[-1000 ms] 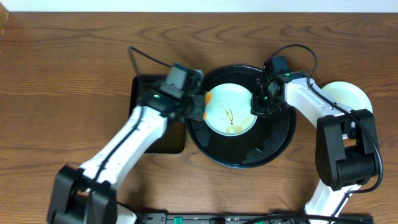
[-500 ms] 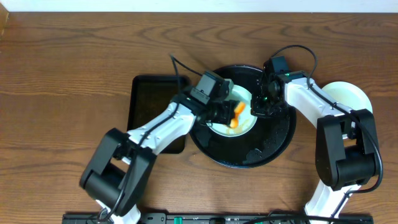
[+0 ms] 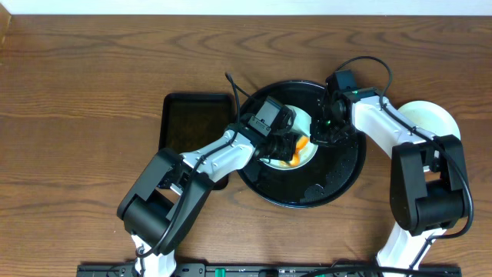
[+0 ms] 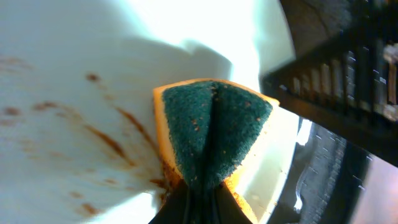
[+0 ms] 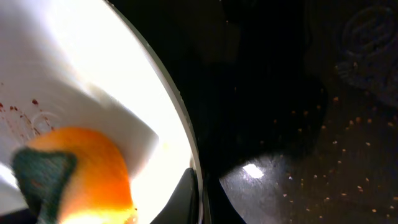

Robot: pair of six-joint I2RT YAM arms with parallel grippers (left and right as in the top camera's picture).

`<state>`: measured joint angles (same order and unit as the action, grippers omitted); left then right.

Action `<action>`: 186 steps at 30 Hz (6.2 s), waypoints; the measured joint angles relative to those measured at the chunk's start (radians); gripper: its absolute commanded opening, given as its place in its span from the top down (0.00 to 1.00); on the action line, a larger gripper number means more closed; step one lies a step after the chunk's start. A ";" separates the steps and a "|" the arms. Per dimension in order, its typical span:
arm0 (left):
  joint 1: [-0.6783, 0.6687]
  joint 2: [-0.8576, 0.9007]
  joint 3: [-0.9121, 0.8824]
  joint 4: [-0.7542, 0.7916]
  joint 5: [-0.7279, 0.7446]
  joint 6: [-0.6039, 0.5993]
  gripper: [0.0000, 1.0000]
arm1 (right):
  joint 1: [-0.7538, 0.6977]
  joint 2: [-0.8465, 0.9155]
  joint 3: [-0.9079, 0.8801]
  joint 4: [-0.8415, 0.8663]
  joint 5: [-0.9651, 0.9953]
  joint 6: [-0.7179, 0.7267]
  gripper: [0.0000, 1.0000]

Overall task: Clean dirty plates on tray and stack at the side
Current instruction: 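Scrub the remaining light-blue plate with the sponge in the left gripper, then move the sponge back over the black rectangular tray with the left gripper, then lift the light-blue plate with the right gripper and carry it right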

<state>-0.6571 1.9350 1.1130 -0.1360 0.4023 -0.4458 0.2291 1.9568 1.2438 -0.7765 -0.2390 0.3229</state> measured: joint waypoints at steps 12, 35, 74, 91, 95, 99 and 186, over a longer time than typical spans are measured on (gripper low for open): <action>0.128 0.000 0.000 0.000 -0.132 -0.047 0.92 | 0.000 0.000 0.001 -0.005 -0.001 0.002 0.99; 0.060 -0.007 0.013 -0.131 0.096 0.132 0.92 | 0.012 0.000 0.001 -0.033 0.002 -0.004 0.99; 0.238 -0.294 0.004 -0.297 -0.209 0.029 0.92 | 0.026 0.000 0.001 -0.047 -0.013 -0.002 0.83; 0.431 -0.351 0.003 -0.518 -0.332 0.032 0.92 | 0.027 -0.001 -0.008 0.002 0.021 -0.001 0.82; 0.446 -0.351 -0.014 -0.518 -0.335 0.034 0.92 | 0.040 -0.013 -0.032 0.039 0.030 -0.005 0.99; 0.446 -0.351 -0.044 -0.519 -0.335 0.035 0.92 | 0.049 -0.022 -0.042 0.046 0.025 -0.004 0.99; 0.446 -0.351 -0.073 -0.486 -0.335 0.039 0.92 | 0.137 -0.346 -0.048 0.115 1.228 -0.084 0.99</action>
<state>-0.2108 1.5841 1.0401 -0.6224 0.0677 -0.4065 0.3660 1.6112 1.1954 -0.6617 0.9886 0.2386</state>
